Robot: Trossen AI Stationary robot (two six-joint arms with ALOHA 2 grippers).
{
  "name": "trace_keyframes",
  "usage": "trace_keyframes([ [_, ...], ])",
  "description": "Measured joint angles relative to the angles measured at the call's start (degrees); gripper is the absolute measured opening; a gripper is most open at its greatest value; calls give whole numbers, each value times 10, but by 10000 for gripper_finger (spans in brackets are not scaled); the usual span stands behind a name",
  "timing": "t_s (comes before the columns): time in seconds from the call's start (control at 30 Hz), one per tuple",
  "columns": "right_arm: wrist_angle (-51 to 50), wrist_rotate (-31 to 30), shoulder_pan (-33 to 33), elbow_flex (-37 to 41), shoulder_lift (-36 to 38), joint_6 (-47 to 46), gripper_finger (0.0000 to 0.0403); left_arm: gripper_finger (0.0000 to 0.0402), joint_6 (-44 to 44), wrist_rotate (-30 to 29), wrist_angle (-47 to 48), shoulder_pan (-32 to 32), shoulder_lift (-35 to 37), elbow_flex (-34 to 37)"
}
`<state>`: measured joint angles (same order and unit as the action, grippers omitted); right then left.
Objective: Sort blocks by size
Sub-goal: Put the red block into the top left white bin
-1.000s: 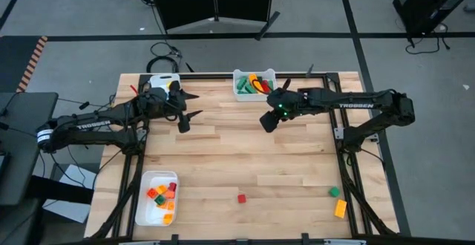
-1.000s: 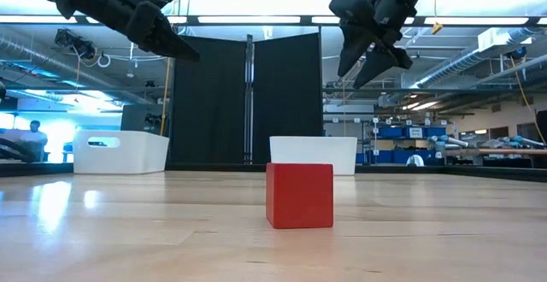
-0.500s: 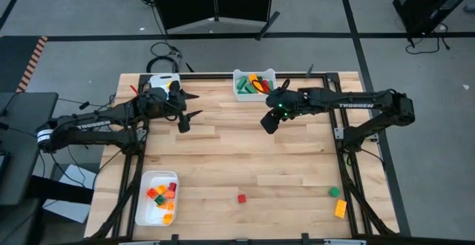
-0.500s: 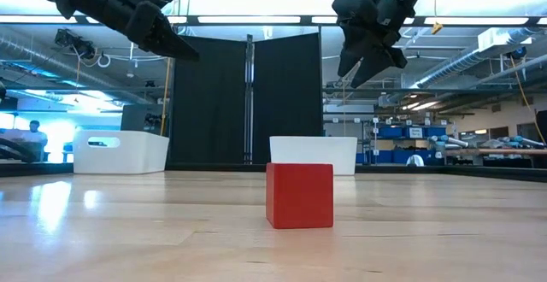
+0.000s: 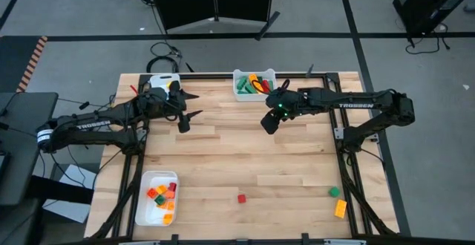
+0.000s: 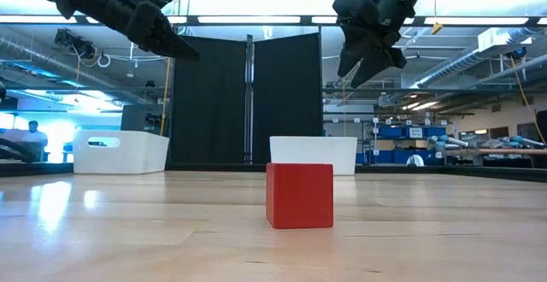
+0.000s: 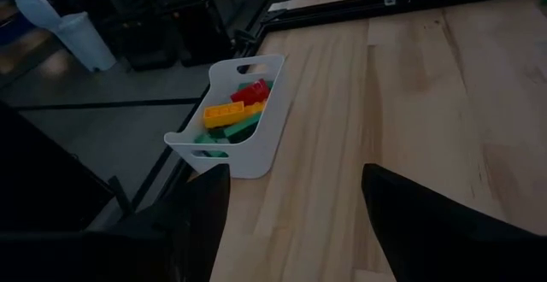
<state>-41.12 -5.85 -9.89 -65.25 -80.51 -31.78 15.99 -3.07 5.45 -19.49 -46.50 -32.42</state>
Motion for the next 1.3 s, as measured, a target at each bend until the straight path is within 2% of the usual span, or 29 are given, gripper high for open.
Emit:
trace_keyframes([
  [1.3, 16, 10, 0, 0, 0, 14, 226, 275, 0, 0, 0, 0, 0, 0],
])
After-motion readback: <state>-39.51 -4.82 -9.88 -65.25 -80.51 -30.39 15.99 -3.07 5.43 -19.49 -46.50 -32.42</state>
